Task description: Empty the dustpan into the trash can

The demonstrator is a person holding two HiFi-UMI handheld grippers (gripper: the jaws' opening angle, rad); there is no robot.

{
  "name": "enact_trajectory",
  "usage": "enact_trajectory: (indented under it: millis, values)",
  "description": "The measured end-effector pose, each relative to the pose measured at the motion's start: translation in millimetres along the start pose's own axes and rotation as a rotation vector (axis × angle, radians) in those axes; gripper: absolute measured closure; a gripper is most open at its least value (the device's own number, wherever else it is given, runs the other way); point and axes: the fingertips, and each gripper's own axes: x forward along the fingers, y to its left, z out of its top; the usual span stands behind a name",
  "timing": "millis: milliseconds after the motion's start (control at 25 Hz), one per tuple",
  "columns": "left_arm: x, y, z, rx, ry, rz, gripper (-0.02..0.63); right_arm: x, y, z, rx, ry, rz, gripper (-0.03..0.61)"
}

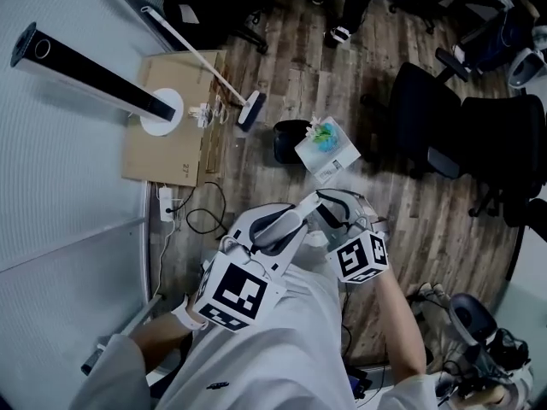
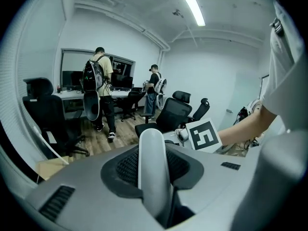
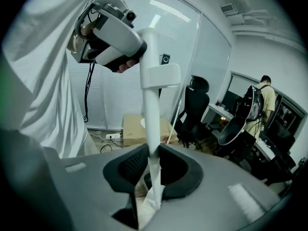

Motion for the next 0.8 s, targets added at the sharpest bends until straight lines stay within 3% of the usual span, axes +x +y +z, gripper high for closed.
enact_trajectory:
  millis: [440,800]
  values:
    - [-24,25,-19,-0.118,-0.043,0.077,0.503,27,16,19,-0.092,0.023,0.129,0.491]
    - [-38,42,-30,-0.226,-0.101,0.11,0.503,39,22,29,-0.135,0.035,0.171,0.491]
